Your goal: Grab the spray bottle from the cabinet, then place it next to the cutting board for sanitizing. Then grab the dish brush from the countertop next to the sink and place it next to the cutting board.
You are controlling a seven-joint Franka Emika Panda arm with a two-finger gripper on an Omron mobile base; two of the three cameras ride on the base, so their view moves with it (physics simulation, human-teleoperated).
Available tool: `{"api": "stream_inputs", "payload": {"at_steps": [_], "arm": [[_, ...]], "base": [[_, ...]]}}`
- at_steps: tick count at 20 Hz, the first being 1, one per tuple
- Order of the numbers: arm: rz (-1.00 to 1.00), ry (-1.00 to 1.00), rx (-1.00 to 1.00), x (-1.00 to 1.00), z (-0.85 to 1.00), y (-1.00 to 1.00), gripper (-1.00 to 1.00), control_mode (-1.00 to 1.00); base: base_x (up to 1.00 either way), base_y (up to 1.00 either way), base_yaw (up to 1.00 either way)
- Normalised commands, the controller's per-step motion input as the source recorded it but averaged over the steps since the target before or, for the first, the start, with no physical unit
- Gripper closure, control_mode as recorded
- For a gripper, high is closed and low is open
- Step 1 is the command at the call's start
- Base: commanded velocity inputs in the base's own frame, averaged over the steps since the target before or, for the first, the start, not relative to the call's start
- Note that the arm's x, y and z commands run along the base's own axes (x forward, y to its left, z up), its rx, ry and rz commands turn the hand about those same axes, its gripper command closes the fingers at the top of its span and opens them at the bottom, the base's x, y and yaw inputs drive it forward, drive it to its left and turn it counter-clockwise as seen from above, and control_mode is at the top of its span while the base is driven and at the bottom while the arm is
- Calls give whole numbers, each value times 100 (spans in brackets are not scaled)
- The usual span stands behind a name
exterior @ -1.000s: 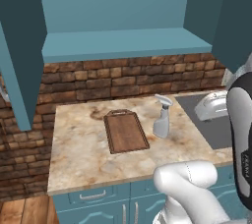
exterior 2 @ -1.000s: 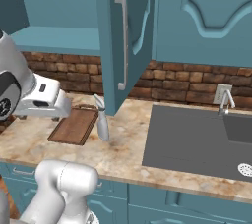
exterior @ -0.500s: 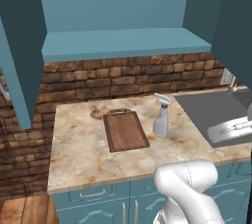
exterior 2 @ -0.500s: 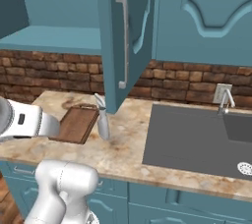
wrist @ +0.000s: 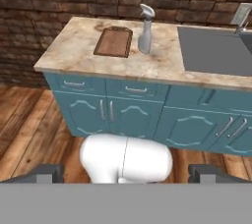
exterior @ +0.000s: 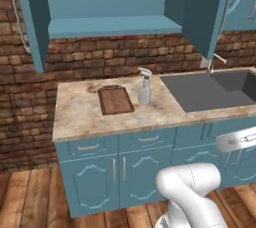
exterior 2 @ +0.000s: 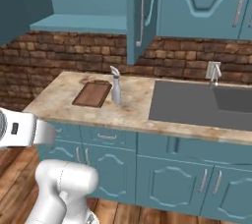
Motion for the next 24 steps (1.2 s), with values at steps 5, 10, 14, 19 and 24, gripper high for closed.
{"api": "stream_inputs", "payload": {"at_steps": [5, 10, 14, 19, 24], "arm": [[0, 0, 0, 0, 0, 0, -100, 100], [0, 0, 0, 0, 0, 0, -100, 100], [0, 0, 0, 0, 0, 0, -100, 100], [0, 0, 0, 0, 0, 0, -100, 100], [0, 0, 0, 0, 0, 0, -100, 100]], "base": [[-4, -46, -7], [28, -95, 0], [26, -100, 0], [29, -100, 0], [36, -100, 0]]}}
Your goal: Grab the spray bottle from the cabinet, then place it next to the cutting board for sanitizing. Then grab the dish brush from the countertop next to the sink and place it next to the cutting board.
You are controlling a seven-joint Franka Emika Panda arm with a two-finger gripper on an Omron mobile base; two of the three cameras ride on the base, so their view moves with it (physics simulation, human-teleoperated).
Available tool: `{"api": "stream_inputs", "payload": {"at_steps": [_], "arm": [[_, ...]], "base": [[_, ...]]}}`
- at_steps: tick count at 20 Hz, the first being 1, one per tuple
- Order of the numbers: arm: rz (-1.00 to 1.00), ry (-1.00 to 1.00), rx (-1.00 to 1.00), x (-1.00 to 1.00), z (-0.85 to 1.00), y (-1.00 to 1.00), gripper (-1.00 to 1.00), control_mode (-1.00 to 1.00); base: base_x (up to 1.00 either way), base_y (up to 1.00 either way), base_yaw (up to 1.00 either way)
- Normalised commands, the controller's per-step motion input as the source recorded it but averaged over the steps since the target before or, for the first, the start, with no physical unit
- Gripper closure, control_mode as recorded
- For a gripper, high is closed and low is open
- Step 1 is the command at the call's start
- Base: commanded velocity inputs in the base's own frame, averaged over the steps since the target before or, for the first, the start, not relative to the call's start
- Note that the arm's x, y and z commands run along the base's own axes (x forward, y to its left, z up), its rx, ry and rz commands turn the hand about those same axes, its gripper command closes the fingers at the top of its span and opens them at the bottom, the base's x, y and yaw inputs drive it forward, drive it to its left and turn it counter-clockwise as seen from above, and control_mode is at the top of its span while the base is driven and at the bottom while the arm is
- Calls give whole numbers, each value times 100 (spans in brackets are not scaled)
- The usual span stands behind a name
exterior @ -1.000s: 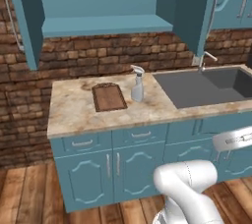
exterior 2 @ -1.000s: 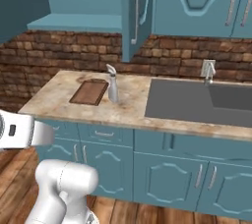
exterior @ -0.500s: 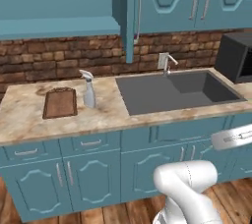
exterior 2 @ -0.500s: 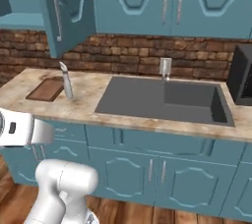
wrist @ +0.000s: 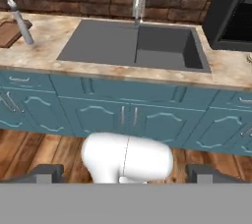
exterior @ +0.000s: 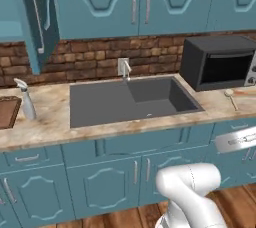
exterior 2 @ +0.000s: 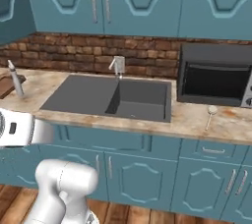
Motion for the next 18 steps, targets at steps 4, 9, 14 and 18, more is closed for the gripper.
{"api": "stream_inputs", "payload": {"at_steps": [4, 9, 14, 18], "arm": [[0, 0, 0, 0, 0, 0, -100, 100], [0, 0, 0, 0, 0, 0, -100, 100], [0, 0, 0, 0, 0, 0, -100, 100], [0, 0, 0, 0, 0, 0, -100, 100]], "base": [[46, -100, 0], [48, -97, -1], [70, -48, -17], [85, 19, -32]]}}
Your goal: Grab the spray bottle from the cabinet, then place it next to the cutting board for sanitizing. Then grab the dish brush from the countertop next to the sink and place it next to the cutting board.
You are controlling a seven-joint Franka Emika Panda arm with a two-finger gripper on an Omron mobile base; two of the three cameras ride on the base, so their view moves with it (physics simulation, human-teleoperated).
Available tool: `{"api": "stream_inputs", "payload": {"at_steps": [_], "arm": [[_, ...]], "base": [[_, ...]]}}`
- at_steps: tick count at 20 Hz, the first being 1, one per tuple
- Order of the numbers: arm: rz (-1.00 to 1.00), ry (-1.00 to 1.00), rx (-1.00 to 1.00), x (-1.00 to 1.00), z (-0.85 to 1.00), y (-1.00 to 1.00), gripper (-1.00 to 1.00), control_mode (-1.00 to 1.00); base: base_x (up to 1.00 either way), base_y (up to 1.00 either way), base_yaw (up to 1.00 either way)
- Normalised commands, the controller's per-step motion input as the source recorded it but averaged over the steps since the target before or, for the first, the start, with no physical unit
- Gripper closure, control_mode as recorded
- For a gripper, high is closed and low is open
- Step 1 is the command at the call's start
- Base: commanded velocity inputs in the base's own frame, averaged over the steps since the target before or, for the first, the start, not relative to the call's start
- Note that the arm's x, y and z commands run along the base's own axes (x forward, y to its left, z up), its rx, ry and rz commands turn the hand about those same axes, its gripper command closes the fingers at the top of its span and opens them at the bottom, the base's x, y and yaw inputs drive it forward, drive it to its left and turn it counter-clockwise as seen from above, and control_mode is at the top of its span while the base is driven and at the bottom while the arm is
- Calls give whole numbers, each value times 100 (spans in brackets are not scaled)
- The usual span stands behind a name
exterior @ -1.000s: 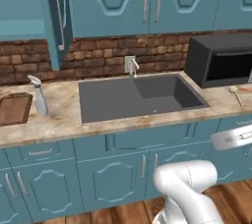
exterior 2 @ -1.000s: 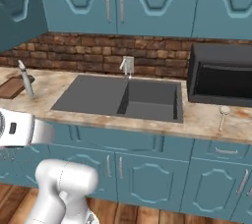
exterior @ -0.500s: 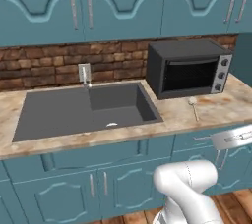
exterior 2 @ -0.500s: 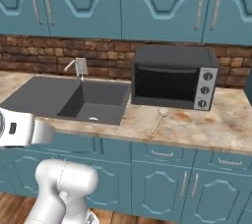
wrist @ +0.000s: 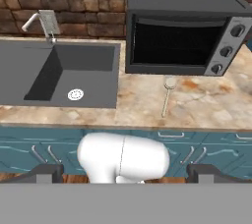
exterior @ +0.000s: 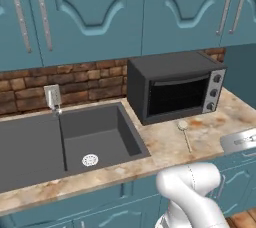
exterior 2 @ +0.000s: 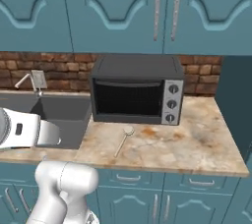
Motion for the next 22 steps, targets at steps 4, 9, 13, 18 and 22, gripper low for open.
{"api": "stream_inputs", "payload": {"at_steps": [4, 9, 13, 18, 22], "arm": [[0, 0, 0, 0, 0, 0, -100, 100], [0, 0, 0, 0, 0, 0, -100, 100], [0, 0, 0, 0, 0, 0, -100, 100], [0, 0, 0, 0, 0, 0, -100, 100], [0, 0, 0, 0, 0, 0, -100, 100]], "base": [[21, 4, -12], [4, -58, 24], [0, -81, 36], [-9, -18, 13], [-21, 0, 1]]}}
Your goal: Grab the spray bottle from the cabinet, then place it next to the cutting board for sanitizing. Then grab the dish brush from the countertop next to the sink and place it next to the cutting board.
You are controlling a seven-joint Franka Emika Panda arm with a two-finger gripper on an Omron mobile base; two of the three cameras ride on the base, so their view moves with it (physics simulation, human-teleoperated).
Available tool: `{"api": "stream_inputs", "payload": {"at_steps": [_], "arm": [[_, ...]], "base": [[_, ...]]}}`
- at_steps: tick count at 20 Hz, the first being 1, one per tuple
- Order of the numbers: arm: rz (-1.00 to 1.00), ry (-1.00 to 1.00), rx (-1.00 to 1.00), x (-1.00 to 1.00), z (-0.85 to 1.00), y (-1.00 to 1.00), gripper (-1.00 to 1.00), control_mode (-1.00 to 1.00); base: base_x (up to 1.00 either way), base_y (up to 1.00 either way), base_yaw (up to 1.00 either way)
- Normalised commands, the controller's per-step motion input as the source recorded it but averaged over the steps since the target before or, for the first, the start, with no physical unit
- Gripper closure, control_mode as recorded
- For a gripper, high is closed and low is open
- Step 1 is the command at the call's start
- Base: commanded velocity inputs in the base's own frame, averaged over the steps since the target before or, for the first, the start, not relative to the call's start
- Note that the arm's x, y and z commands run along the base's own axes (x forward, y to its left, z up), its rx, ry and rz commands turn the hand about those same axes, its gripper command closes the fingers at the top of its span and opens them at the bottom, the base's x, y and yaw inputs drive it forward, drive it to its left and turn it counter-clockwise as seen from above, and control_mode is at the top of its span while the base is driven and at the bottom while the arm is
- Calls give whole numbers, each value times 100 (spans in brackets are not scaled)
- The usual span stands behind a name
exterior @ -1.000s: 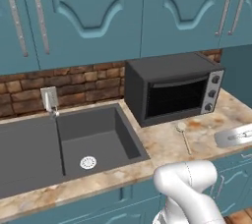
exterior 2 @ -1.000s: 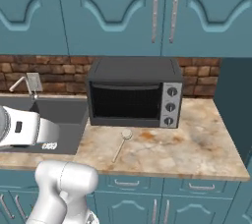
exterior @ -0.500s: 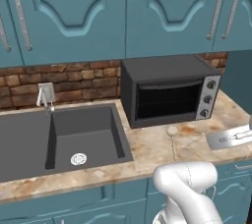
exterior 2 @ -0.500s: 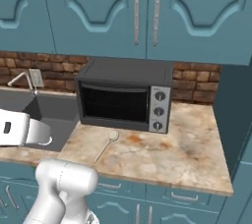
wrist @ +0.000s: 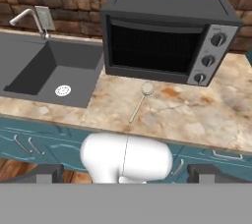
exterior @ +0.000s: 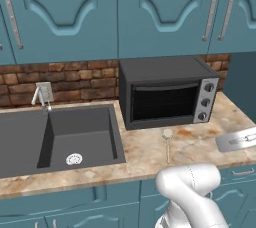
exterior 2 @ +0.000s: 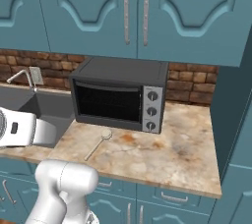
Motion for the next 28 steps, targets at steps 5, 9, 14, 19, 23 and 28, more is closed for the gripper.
{"api": "stream_inputs", "payload": {"at_steps": [5, 9, 14, 19, 23, 28], "arm": [[0, 0, 0, 0, 0, 0, -100, 100], [0, 0, 0, 0, -9, 6, -100, -100], [-1, 0, 5, 12, -50, 23, -100, -100], [-14, 4, 0, 54, -68, 2, -100, -100], [-25, 17, 0, 75, -6, -4, -100, -100], [-5, 3, 0, 50, -35, -8, -100, -100]], "base": [[0, 2, 0], [0, 7, 0], [0, 0, 0], [0, 0, 0], [0, 0, 0], [0, 0, 0]]}}
